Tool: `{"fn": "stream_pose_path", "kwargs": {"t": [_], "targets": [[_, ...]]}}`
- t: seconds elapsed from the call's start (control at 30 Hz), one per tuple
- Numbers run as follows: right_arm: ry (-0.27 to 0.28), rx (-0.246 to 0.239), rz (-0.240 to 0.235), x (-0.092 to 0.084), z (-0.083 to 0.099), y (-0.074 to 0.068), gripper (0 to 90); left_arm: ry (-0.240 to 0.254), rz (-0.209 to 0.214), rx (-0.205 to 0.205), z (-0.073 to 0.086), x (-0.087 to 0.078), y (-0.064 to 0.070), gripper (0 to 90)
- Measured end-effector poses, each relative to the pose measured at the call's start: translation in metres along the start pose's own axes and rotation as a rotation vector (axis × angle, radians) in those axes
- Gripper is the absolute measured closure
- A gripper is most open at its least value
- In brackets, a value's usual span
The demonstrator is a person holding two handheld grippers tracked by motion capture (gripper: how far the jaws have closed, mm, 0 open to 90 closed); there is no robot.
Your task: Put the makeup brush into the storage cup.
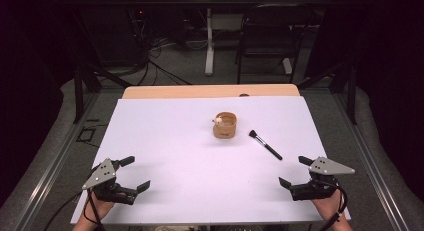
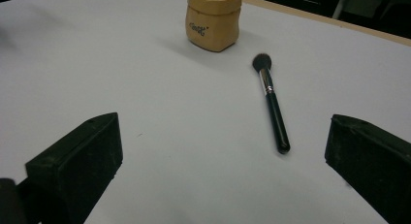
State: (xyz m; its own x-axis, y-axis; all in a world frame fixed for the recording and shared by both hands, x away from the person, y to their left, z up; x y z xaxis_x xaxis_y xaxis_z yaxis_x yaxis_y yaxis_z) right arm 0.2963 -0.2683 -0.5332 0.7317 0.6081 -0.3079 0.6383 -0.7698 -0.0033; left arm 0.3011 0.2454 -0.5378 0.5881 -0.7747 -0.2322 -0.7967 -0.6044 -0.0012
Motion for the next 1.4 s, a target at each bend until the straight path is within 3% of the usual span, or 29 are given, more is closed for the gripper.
{"fn": "stream_pose_path", "kwargs": {"t": [0.47, 0.8, 1.4], "targets": [[-0.009, 0.020, 0.016, 0.001, -0.003, 0.002, 0.0, -0.017, 0.012, 0.001, 0.001, 0.003, 0.001, 0.7], [-0.029, 0.031, 0.048, 0.011, -0.008, 0.009, 0.0, -0.026, 0.011, 0.002, 0.002, 0.004, 0.001, 0.7], [-0.132, 0.006, 0.072, 0.039, -0.013, 0.027, 0.0, -0.033, 0.013, 0.004, 0.002, 0.004, 0.001, 0.3]]}}
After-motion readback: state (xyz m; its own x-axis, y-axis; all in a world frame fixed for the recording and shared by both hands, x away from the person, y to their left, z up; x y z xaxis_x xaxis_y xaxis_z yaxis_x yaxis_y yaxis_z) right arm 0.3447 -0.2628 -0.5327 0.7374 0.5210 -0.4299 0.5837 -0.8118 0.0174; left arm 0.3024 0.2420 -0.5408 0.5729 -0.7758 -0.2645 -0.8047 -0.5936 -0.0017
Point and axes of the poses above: each handheld gripper's, and its own axes: x roughly forward along the jaws, z roughly out of its underside, y roughly to its right, the point moved 5 cm from there along x, roughly forward along the jaws, and after that the axes turned 8 degrees about y, right-handed, at the moved point
